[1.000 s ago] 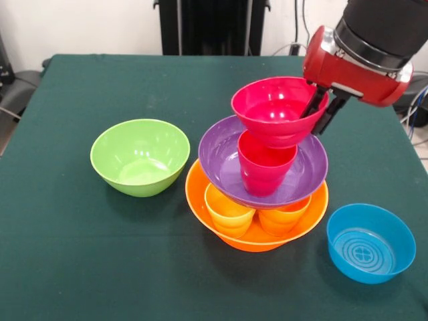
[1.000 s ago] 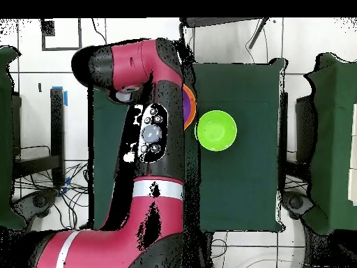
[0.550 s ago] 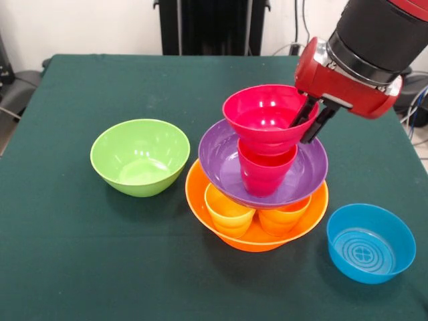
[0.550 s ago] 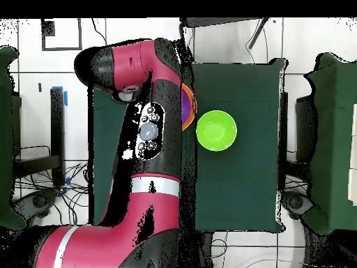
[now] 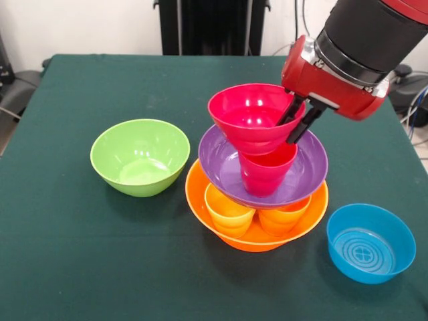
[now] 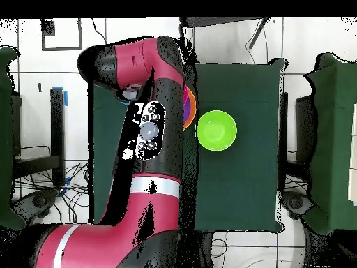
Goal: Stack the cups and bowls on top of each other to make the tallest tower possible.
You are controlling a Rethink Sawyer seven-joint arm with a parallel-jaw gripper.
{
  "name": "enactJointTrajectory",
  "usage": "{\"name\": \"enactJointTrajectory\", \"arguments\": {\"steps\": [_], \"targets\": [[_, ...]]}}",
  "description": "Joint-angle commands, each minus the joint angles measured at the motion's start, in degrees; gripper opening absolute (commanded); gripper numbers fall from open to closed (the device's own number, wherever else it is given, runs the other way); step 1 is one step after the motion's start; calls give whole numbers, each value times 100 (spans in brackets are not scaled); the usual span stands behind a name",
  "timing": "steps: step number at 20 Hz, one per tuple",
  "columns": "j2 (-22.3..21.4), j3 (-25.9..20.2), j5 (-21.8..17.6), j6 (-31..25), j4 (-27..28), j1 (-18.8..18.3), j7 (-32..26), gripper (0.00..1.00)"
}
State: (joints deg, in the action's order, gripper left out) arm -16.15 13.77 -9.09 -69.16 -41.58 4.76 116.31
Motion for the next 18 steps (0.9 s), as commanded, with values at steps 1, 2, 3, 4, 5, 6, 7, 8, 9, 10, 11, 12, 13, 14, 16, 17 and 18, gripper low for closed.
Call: {"name": "enactJointTrajectory", "arguments": {"steps": [1,2,3,4,5,6,7,8,9,10,11,12,13,14,16,17,18], "targets": [[44,-254,-69,26,-46,125,423,0],[45,-252,-64,26,-49,127,426,0],[46,-250,-58,26,-52,128,430,0],[47,-248,-53,27,-55,129,433,0],[38,-275,-21,25,-85,115,425,0],[29,-301,10,24,-114,101,417,0],[20,-328,42,22,-144,87,409,0],[11,-354,73,21,-174,72,401,0],[0,-393,112,49,-228,56,403,0],[11,-408,130,69,-236,50,403,0],[15,-420,157,63,-249,51,417,0],[22,-428,185,48,-261,54,439,0],[24,-419,195,47,-272,68,464,0],[36,-405,199,58,-273,83,496,0],[7,-379,200,121,-353,110,532,0],[0,-369,201,155,-384,117,546,0],[-2,-363,203,196,-408,128,568,0]]}}
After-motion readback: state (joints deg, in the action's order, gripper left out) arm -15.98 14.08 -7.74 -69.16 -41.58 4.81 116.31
